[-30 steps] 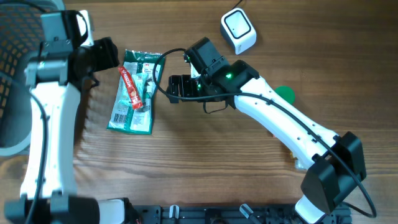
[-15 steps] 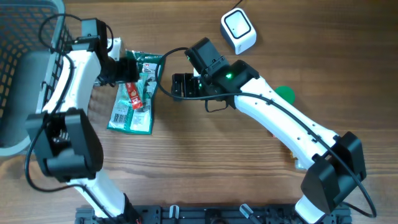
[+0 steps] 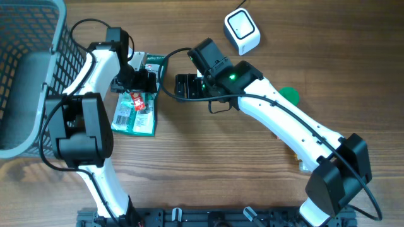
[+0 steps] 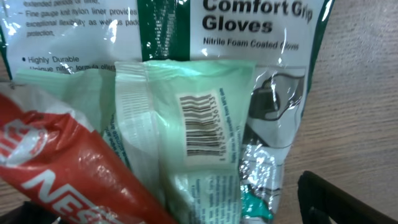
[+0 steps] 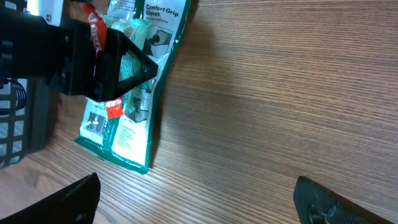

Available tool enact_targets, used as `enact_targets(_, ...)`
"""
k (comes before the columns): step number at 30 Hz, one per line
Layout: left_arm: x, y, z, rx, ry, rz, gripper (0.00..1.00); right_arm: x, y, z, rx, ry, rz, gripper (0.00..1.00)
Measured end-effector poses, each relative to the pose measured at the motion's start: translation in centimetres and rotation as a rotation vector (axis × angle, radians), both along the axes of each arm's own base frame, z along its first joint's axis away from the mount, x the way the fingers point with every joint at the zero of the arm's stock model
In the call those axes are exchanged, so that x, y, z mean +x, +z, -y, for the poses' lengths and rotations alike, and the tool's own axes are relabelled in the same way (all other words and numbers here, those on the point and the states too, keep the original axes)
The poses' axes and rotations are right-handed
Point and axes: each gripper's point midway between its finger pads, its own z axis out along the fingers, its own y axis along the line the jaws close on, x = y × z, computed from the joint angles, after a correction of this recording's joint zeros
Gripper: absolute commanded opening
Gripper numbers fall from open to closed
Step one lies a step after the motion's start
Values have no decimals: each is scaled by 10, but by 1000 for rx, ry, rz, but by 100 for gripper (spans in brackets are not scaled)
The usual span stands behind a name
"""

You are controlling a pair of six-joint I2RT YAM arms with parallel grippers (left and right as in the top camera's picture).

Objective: Scan the item barcode

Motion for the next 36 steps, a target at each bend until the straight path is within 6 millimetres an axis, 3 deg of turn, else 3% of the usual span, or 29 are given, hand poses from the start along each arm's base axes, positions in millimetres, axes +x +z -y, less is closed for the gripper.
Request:
enact_targets(12,-14,-11,18,15,-46,-49,87,0,0,0,0,0,-1,100)
enact_targets(24,-41,-13,58,43,-85,-125,87,1,-4,11,-41,-24,-4,100)
enact_targets(36,-77,-14,95,75,-57,-230,90,22,-15,78,-76,-171,-117,100)
